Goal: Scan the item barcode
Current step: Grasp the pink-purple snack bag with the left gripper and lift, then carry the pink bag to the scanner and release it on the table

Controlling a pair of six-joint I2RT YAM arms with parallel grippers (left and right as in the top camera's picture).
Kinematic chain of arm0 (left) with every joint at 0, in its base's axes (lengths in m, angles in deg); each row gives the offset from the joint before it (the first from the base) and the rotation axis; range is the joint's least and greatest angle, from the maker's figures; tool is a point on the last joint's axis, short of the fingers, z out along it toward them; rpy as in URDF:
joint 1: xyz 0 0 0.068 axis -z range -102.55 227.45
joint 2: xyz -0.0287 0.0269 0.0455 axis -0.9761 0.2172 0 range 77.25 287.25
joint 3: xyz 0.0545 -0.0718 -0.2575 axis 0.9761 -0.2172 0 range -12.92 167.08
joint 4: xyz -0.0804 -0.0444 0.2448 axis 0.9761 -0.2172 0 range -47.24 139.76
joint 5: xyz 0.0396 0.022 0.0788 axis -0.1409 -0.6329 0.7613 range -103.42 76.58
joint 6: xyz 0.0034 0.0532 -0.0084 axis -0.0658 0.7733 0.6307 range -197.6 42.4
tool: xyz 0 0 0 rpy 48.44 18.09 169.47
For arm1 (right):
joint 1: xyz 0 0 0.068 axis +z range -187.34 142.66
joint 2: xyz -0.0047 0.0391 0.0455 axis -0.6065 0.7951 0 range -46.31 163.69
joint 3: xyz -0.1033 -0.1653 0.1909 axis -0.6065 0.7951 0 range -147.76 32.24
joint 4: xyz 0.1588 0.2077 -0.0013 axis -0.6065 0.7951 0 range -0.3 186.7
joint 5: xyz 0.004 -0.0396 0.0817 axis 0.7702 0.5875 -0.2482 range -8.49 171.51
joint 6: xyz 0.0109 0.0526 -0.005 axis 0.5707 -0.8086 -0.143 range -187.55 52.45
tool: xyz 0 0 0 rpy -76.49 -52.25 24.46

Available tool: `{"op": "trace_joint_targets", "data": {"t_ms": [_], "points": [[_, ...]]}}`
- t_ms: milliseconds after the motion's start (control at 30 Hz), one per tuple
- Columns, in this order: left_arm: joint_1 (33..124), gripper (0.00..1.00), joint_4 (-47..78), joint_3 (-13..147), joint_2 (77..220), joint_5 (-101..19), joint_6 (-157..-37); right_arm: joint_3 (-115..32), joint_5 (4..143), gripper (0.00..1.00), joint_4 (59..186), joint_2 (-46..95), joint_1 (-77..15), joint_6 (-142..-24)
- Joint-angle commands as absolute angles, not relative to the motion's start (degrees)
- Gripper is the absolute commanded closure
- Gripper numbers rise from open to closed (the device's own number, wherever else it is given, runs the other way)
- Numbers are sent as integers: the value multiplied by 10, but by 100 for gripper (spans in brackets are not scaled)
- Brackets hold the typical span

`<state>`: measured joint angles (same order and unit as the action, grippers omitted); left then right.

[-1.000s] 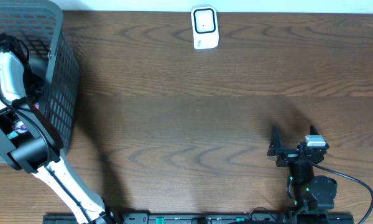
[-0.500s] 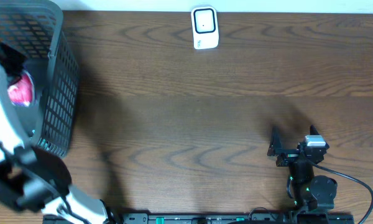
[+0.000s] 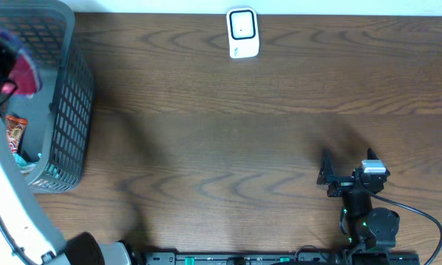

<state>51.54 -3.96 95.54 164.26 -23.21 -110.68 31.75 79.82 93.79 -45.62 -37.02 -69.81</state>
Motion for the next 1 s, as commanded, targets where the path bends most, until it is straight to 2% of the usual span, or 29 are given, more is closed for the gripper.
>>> {"op": "trace_joint_targets", "data": {"t_ms": [0, 333, 600, 733, 967], "points": [[557, 93, -37, 960, 1611, -295, -1108, 319, 799, 1, 939, -459, -373, -690], [776, 93, -48, 960, 1598, -295, -946, 319, 799, 1, 939, -459, -373, -690], [943, 93, -67, 959, 1658, -294, -832, 319, 799, 1, 939, -459, -373, -690], [996, 93, -71, 959, 1707, -292, -782, 319, 799, 1, 939, -459, -373, -690], [1046, 93, -60, 959, 1810, -292, -772, 319, 799, 1, 939, -459, -373, -690]]}}
